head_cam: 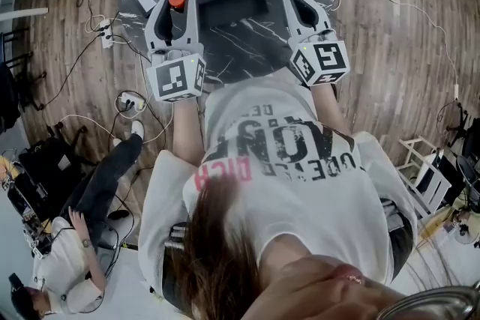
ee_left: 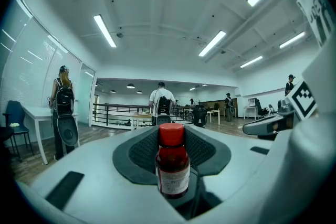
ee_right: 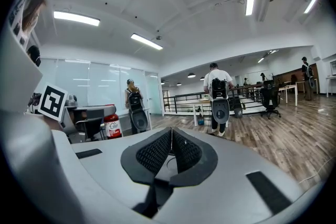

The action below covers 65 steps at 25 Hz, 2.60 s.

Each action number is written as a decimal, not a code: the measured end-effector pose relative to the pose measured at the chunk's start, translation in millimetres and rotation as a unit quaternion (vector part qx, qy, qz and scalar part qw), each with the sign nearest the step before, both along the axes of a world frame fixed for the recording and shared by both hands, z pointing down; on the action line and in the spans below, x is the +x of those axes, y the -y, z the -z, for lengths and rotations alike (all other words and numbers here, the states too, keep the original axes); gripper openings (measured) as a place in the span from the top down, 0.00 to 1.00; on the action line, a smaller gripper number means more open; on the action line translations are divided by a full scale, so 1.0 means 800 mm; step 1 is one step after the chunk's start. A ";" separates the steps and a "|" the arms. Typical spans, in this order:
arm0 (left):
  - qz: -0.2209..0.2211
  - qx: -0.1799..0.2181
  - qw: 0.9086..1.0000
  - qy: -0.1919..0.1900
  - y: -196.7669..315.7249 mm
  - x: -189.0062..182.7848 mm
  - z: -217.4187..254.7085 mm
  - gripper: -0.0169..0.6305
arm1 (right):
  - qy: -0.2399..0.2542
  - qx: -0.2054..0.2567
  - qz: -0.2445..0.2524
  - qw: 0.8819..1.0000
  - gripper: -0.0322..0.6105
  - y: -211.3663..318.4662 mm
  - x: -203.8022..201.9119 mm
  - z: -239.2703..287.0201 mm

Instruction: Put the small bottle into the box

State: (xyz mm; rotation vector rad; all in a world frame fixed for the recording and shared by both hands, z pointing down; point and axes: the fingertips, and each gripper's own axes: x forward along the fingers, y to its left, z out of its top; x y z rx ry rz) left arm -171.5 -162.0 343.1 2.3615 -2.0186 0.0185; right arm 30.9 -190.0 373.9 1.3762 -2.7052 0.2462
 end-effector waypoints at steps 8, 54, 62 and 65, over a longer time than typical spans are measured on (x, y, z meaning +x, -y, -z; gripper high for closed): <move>-0.026 -0.001 1.000 -0.002 0.012 0.021 -0.001 0.75 | 0.000 -0.001 -0.017 1.000 0.95 -0.001 0.015 0.000; -0.104 -0.029 0.994 -0.021 0.046 0.076 -0.032 0.75 | -0.014 -0.011 -0.085 0.996 0.95 0.000 0.065 -0.007; -0.109 -0.050 0.992 -0.024 0.048 0.078 -0.056 0.75 | -0.019 -0.021 -0.088 0.996 0.95 0.000 0.065 -0.016; -0.110 -0.059 0.992 -0.026 0.050 0.078 -0.069 0.75 | -0.022 -0.025 -0.089 0.995 0.95 0.002 0.065 -0.020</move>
